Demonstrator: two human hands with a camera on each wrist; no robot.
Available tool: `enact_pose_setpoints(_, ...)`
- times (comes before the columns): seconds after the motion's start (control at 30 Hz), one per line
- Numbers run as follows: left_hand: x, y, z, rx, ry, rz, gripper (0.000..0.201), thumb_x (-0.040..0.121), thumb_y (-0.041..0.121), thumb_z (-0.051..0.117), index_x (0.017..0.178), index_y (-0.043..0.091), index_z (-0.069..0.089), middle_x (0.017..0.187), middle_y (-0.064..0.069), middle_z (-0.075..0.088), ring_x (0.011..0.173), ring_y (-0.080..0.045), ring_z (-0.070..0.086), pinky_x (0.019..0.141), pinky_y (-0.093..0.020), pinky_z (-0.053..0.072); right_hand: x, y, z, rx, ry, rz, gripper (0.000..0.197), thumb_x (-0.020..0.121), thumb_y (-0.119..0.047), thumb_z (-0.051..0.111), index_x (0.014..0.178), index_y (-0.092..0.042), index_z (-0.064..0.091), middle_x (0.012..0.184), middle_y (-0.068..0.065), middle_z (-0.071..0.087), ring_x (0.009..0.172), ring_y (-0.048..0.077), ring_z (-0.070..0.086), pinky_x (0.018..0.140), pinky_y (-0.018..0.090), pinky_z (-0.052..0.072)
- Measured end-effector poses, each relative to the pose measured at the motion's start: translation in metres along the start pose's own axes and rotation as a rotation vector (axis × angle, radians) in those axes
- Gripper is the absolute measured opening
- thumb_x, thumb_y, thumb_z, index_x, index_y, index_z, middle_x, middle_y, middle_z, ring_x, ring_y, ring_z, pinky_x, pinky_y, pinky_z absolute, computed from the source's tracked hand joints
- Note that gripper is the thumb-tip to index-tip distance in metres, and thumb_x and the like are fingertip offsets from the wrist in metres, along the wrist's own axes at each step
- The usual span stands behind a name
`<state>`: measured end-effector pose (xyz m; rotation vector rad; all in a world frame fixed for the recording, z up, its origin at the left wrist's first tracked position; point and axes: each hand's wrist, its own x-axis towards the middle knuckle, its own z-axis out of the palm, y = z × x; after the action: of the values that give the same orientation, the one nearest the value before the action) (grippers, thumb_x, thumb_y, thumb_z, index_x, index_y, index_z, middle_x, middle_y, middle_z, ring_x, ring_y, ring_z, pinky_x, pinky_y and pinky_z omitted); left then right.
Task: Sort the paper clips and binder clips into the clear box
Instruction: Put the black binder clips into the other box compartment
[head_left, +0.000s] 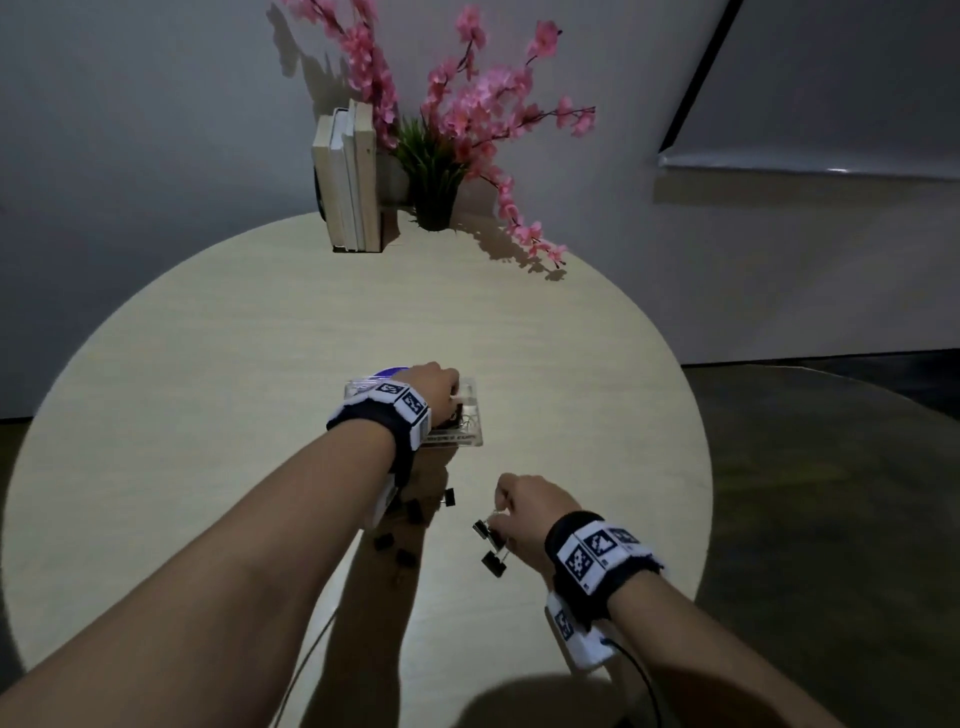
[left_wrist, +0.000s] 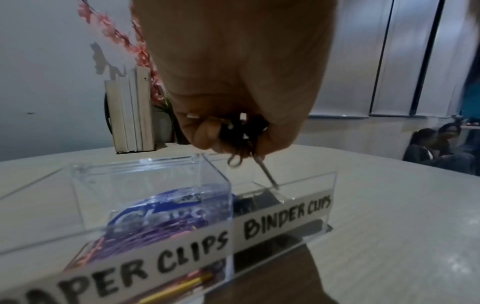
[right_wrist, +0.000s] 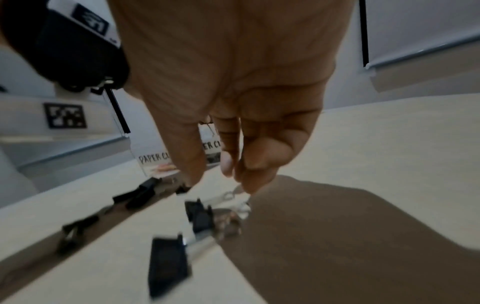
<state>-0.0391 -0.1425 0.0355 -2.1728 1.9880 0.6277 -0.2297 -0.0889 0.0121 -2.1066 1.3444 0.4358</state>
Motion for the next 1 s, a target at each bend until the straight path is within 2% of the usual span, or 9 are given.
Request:
enact_pose_setpoints(0.1, 0.003, 0.004, 0.007, -0.021, 0.014, 0.023, 0.037, 0.094, 0.021, 0.05, 0.129, 0.01, 0.048, 0.128, -0.018, 0.053, 0.11, -0.036, 0.058, 0.079, -0.037, 0.046, -0.01, 0.012, 0.014, -0.017, -0.016, -0.015, 0.034, 0.081, -0.036, 0.062, 0.107, -0.018, 0.049, 0.106, 0.004, 0.052, 0.088, 0.026, 0.056, 0.07, 0.031, 0.041)
enact_pose_setpoints(0.17, -0.005, 0.007, 0.011, -0.052, 0.05, 0.037, 0.045, 0.093, 0.026, 0.052, 0.135, 0.012, 0.043, 0.133, -0.015, 0.052, 0.118, -0.034, 0.055, 0.088, -0.04, 0.048, -0.014, 0.012, 0.02, -0.027, -0.026, -0.045, 0.049, 0.079, -0.038, 0.066, 0.119, -0.019, 0.045, 0.118, 0.005, 0.048, 0.096, 0.028, 0.058, 0.076, 0.035, 0.046)
enact_pose_setpoints(0.3, -0.035, 0.008, 0.019, -0.027, 0.252, 0.135, 0.032, 0.094, 0.026, 0.046, 0.122, 0.012, 0.054, 0.124, -0.012, 0.056, 0.115, -0.03, 0.054, 0.082, -0.039, 0.049, -0.017, 0.005, 0.029, -0.065, -0.011, -0.087, 0.055, 0.08, -0.03, 0.066, 0.128, -0.019, 0.04, 0.125, 0.008, 0.042, 0.099, 0.034, 0.058, 0.079, 0.038, 0.049)
enact_pose_setpoints(0.4, -0.064, 0.001, 0.036, -0.018, 0.24, 0.209, 0.028, 0.093, 0.03, 0.047, 0.11, 0.011, 0.059, 0.114, -0.01, 0.06, 0.106, -0.029, 0.057, 0.073, -0.036, 0.045, -0.015, 0.0, 0.033, -0.089, 0.032, -0.087, 0.035, 0.086, -0.014, 0.056, 0.119, -0.013, 0.045, 0.12, 0.014, 0.042, 0.083, 0.036, 0.057, 0.071, 0.039, 0.048)
enact_pose_setpoints(0.47, -0.083, -0.007, 0.054, 0.013, 0.194, 0.238, 0.031, 0.093, 0.033, 0.047, 0.111, 0.011, 0.059, 0.114, -0.009, 0.058, 0.106, -0.028, 0.056, 0.071, -0.033, 0.041, -0.015, -0.005, 0.036, -0.088, 0.067, -0.065, 0.027, 0.085, -0.006, 0.05, 0.111, -0.011, 0.046, 0.117, 0.016, 0.041, 0.071, 0.032, 0.048, 0.064, 0.038, 0.045)
enact_pose_setpoints(0.63, -0.115, -0.035, 0.093, -0.025, 0.112, 0.039, 0.058, 0.086, 0.044, 0.053, 0.138, 0.024, 0.038, 0.141, -0.003, 0.04, 0.125, -0.024, 0.044, 0.097, -0.038, 0.043, -0.011, -0.013, 0.038, -0.109, 0.07, -0.028, 0.025, 0.081, -0.003, 0.048, 0.105, -0.01, 0.043, 0.122, 0.017, 0.038, 0.074, 0.029, 0.041, 0.064, 0.035, 0.038)
enact_pose_setpoints(0.73, -0.128, -0.041, 0.107, -0.063, 0.086, -0.059, 0.068, 0.085, 0.044, 0.054, 0.145, 0.025, 0.028, 0.147, -0.003, 0.035, 0.13, -0.025, 0.04, 0.101, -0.039, 0.041, -0.006, -0.016, 0.039, -0.126, 0.077, -0.01, 0.027, 0.081, -0.005, 0.048, 0.107, -0.01, 0.043, 0.125, 0.016, 0.036, 0.079, 0.03, 0.043, 0.066, 0.035, 0.039)
enact_pose_setpoints(0.83, -0.132, -0.041, 0.113, -0.073, 0.082, -0.088, 0.059, 0.091, 0.036, 0.05, 0.145, 0.022, 0.029, 0.146, -0.004, 0.037, 0.131, -0.025, 0.038, 0.1, -0.037, 0.044, -0.002, -0.022, 0.04, -0.119, 0.116, -0.048, 0.03, 0.084, -0.009, 0.049, 0.113, -0.009, 0.043, 0.124, 0.016, 0.036, 0.091, 0.034, 0.05, 0.067, 0.035, 0.039)
enact_pose_setpoints(1.0, -0.13, -0.038, 0.108, -0.17, 0.133, -0.149, 0.037, 0.097, 0.017, 0.042, 0.134, 0.014, 0.045, 0.132, -0.011, 0.049, 0.123, -0.028, 0.044, 0.095, -0.039, 0.047, 0.003, -0.023, 0.03, 0.072, 0.236, -0.061, 0.017, 0.084, 0.004, 0.045, 0.093, -0.01, 0.042, 0.117, 0.018, 0.042, 0.073, 0.027, 0.043, 0.067, 0.037, 0.043)
